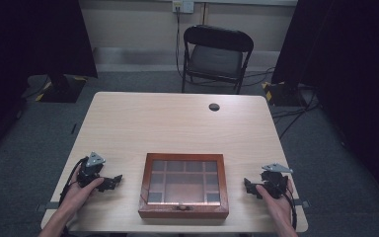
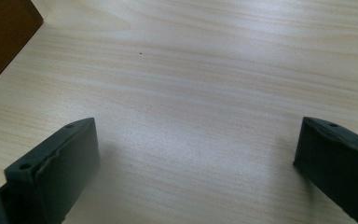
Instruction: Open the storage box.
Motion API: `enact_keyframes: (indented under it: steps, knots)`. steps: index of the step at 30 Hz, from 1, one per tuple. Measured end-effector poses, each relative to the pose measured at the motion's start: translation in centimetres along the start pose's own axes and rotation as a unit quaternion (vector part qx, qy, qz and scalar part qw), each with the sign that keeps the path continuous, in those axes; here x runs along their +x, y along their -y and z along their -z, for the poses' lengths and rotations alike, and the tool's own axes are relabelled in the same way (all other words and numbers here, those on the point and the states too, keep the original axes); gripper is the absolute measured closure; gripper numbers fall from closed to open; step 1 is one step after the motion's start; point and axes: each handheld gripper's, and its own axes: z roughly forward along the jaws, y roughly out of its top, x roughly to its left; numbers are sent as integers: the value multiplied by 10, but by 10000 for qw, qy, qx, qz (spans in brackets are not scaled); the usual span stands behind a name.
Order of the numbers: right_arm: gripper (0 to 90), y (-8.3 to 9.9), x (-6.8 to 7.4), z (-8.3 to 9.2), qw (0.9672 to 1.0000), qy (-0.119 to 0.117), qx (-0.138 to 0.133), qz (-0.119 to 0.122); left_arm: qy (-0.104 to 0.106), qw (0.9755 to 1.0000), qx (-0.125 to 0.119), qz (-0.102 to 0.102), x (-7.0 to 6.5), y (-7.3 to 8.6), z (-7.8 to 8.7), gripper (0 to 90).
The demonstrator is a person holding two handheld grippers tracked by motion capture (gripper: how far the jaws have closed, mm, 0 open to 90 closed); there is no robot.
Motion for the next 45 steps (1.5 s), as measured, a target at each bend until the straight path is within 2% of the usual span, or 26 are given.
enact_keyframes:
  steps: [8, 10, 12, 14, 16, 17, 21, 23, 26, 30, 32, 37, 39, 42, 45]
  knots:
    - [0, 0, 1, 1, 10000, -62, 6, 16, -2, 10000, 5, -4, 0, 0, 0, 7]
    - [72, 0, 1, 3, 9999, -112, -3, 13, -3, 10000, 4, -6, 0, 0, 0, 7]
    - [178, -1, 0, 6, 9998, -203, -90, 7, -3, 10000, 4, -6, 0, 0, 0, 7]
    - [153, -3, 1, 6, 9992, -396, -65, 5, -2, 10000, 5, -6, 0, 0, 0, 7]
    - [198, -3, 2, 7, 9981, -605, -42, 50, -2, 10000, 7, -7, 0, 0, 0, 8]
    - [228, -4, 6, 9, 9975, -686, 14, 173, -3, 10000, 8, -7, 0, 0, 0, 6]
    - [239, -6, 11, 9, 9963, -823, 62, 249, -14, 10000, 24, -31, 0, 0, 0, 5]
    - [242, -8, 17, 12, 9943, -1018, 24, 308, -13, 10000, 24, -32, 0, 0, 0, 5]
    - [256, -9, 21, 15, 9931, -1111, -24, 362, -14, 10000, 24, -32, 0, 0, 0, 5]
    - [302, -12, 29, 21, 9894, -1365, -118, 481, -14, 10000, 23, -31, 0, 0, 0, 5]
    - [322, -14, 33, 24, 9881, -1456, -119, 473, -14, 10000, 24, -31, 0, 0, 0, 5]
    - [399, -21, 37, 35, 9847, -1653, -369, 402, -14, 10000, 23, -31, 0, 0, 0, 5]
    - [412, -25, 39, 40, 9827, -1743, -463, 417, -14, 10000, 24, -33, 0, 0, 0, 5]
    - [419, -29, 45, 45, 9772, -1997, -518, 508, -15, 10000, 24, -34, 0, 0, 0, 4]
    - [392, -34, 51, 50, 9729, -2103, -648, 706, -14, 10000, 25, -34, 0, 0, 0, 5]
